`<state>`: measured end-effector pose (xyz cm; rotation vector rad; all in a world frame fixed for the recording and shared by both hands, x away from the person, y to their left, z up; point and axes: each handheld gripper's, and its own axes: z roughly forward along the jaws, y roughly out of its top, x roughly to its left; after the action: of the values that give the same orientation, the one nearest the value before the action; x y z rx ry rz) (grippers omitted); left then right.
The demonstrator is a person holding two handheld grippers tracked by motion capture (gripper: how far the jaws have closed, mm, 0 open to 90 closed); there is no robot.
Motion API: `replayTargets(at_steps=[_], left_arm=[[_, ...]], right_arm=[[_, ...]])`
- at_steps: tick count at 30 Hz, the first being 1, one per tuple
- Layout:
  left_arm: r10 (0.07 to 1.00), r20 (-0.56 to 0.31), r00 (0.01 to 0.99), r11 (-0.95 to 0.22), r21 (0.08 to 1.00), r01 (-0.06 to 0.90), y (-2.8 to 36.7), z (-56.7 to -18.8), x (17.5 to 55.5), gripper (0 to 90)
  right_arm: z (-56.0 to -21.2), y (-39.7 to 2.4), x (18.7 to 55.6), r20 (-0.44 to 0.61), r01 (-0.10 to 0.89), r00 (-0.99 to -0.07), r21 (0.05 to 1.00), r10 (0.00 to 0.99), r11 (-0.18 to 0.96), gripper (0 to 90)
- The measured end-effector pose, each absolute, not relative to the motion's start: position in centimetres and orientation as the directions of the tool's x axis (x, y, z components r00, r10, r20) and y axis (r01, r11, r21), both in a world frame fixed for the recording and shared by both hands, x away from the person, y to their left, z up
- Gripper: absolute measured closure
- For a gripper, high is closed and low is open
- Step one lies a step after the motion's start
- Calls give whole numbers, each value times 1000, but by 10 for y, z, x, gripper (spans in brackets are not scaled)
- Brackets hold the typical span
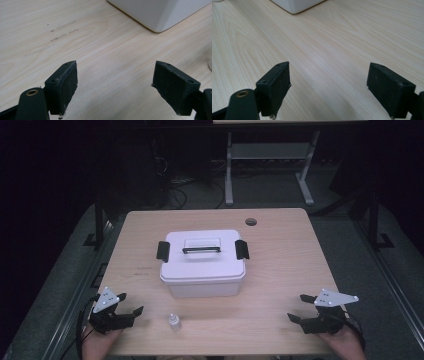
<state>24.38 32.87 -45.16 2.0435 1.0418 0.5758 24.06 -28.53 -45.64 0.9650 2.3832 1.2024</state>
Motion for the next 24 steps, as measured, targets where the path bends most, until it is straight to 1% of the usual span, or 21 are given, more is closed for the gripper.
replayTargets(at_steps=[5,9,13,16,18,24], left_arm=[[822,41,568,-377,788,487,330,-453,244,199],[814,49,579,-384,792,474,330,-452,244,199],[813,46,580,-381,796,471,330,-453,243,199],[815,46,578,-378,798,470,332,-452,243,200],[815,43,578,-376,798,471,334,-452,244,200],[818,29,574,-367,796,482,335,-453,245,200]], right_arm=[[-447,-286,243,30,420,-745,797,666,434,219],[-436,-287,244,35,411,-762,798,647,441,225],[-423,-283,244,14,391,-779,793,627,468,233],[-403,-274,249,0,368,-811,776,585,511,233],[-399,-272,251,-1,365,-817,773,577,518,234],[-371,-252,272,-51,307,-861,742,506,596,233]])
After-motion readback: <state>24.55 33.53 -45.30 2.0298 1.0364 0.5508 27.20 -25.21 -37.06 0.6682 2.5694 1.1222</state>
